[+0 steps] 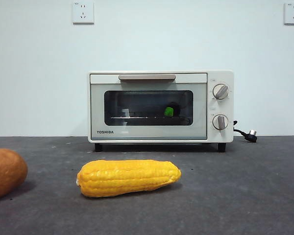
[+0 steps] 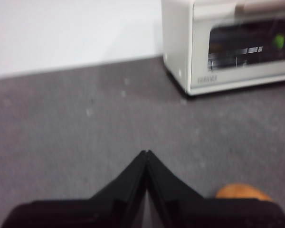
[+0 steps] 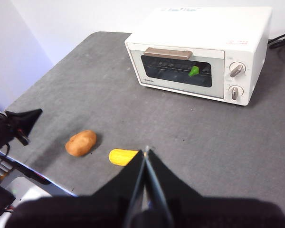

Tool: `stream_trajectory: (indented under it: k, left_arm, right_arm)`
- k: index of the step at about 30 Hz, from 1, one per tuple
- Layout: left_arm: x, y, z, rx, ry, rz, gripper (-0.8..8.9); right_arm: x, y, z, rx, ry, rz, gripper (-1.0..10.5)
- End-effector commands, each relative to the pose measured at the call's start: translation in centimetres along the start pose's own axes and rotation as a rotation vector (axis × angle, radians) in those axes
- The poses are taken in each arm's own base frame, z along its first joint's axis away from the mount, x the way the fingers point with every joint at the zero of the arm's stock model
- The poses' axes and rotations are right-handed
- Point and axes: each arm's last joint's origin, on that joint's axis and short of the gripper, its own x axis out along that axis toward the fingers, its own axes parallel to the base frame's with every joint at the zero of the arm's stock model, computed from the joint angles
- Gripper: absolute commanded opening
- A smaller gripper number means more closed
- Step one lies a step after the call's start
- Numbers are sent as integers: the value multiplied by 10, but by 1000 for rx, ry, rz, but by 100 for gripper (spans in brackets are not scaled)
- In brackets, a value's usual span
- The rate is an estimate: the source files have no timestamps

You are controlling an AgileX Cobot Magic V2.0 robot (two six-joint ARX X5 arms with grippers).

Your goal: Take the eggplant from the table,put the eggplant in the oven

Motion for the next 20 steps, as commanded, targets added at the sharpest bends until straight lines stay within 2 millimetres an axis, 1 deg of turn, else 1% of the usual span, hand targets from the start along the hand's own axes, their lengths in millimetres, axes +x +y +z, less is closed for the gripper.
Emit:
stream_trajectory:
  k: [1,3,9,12,20]
  left_arm:
    - [5,-1,-12,-55,19,-9,-4]
    - [9,-1,-20,-92,38,-9,-4]
    - [9,-2,-20,-95,34,-24,-4]
    - [9,-2,-20,-125,37,-26,-4]
    - [9,-2,-20,-126,43,-27,-4]
  right_arm:
    - [4,-1,-2,0,36,-8,1]
    - [5,-1,-1,1,41,-12,1]
    - [11,-3,2,4,56,-32,1]
    - [13,-3,4,5,63,-36,1]
    - [25,-5,9,12,98,-48,1]
